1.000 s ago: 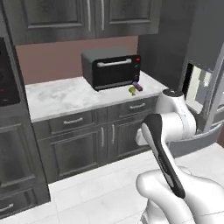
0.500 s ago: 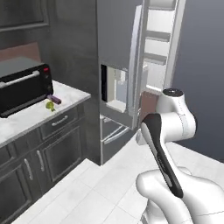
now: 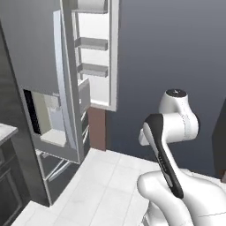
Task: Place the squash and broccoli inside the fridge drawer. Close the drawer after placing the vegetables.
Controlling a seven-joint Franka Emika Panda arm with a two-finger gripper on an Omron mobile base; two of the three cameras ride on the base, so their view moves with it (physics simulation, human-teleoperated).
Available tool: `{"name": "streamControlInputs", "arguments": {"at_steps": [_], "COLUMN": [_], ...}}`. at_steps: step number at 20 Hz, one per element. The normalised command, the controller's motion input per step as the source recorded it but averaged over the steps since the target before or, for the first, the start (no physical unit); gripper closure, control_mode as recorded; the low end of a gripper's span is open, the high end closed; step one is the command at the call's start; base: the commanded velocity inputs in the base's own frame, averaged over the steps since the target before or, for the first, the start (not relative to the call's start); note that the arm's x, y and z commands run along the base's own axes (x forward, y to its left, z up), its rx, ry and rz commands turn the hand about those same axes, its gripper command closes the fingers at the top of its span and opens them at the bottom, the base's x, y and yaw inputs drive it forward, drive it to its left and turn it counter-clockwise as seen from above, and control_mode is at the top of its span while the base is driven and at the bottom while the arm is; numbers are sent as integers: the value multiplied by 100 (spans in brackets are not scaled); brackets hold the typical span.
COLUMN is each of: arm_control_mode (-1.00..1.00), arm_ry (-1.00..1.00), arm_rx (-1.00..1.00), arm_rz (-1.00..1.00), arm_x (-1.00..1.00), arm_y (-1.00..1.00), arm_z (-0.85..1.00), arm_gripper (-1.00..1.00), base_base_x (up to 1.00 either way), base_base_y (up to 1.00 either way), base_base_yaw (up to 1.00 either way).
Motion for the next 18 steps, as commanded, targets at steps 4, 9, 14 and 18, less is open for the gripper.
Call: {"name": "streamControlInputs", "arguments": {"at_steps": [4, 9, 14, 18], "arm_control_mode": [100, 100, 100, 100], "arm_ry": [0, 0, 0, 0], "arm_rx": [0, 0, 0, 0], "arm_rz": [0, 0, 0, 0], "arm_x": [0, 0, 0, 0], "arm_y": [0, 0, 0, 0], "arm_z": [0, 0, 0, 0], "arm_gripper": [100, 100, 100, 100], "base_base_x": [90, 71, 22, 26], "base_base_y": [-43, -28, -29, -36], "base_base_yaw": [6, 35, 48, 53]}}
